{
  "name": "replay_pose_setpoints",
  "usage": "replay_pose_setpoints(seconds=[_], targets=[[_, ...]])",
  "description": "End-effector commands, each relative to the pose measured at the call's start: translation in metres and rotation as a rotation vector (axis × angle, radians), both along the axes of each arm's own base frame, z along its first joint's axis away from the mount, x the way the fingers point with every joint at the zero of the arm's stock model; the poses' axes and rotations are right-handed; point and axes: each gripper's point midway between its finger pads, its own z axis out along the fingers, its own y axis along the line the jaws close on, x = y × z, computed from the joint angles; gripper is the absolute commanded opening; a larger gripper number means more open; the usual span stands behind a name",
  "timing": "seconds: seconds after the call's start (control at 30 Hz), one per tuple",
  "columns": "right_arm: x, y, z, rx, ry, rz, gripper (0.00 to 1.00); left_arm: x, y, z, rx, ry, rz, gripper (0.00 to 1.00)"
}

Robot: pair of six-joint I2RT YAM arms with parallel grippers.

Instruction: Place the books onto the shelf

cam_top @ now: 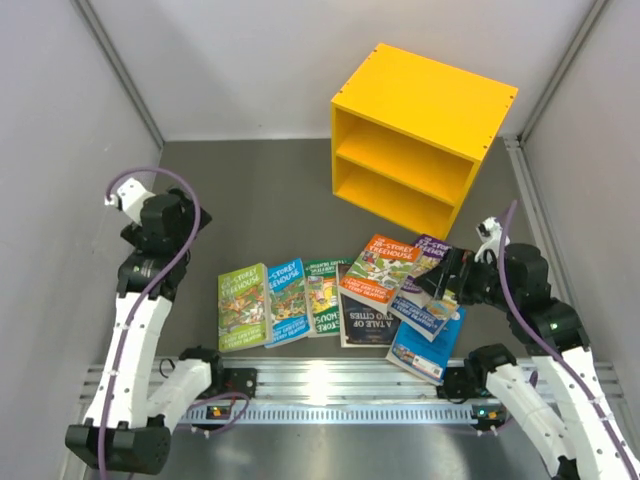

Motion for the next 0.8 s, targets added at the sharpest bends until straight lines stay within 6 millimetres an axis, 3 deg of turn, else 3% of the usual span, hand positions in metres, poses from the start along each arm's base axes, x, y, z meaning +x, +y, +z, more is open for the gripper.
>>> replay_pose_setpoints(seconds=[0.0,0.17,0.27,0.3,0.33,0.37,0.4,0.43,0.63,0.77], targets=[[0.005,0.009,0.025,0.013,-0.12,0.053,1.0,-0.031,0.007,0.024,0.002,0.019,0.031,0.99],[-0.006,0.018,0.037,0.004,-0.175,0.134,1.0,-0.046,-0.024,0.069,-0.061,-0.284,-0.166,0.99],[-0.024,0.038,0.044,0.041,-0.195,0.296,1.0,-0.049,-0.048,0.069,-0.146,-0.323,-0.274,0.99],[-0.029,0.045,0.043,0.049,-0.187,0.346,1.0,-0.054,-0.055,0.049,-0.175,-0.217,-0.296,0.99],[-0.031,0.049,0.042,0.055,-0.177,0.367,1.0,-0.055,-0.072,0.049,-0.221,-0.166,-0.384,0.99],[-0.032,0.053,0.04,0.059,-0.151,0.385,1.0,-0.048,-0.078,0.028,-0.251,-0.047,-0.389,0.99],[-0.036,0.056,0.039,0.063,-0.141,0.406,1.0,-0.058,-0.088,0.009,-0.305,0.067,-0.42,0.99],[-0.037,0.058,0.039,0.065,-0.134,0.417,1.0,-0.06,-0.09,0.003,-0.327,0.113,-0.42,0.99],[-0.023,0.068,0.036,0.062,-0.086,0.402,1.0,-0.073,-0.125,-0.027,-0.523,0.144,-0.517,0.99],[0.005,0.068,0.019,-0.006,0.002,0.301,1.0,-0.064,-0.142,-0.05,-0.565,0.205,-0.58,0.99]])
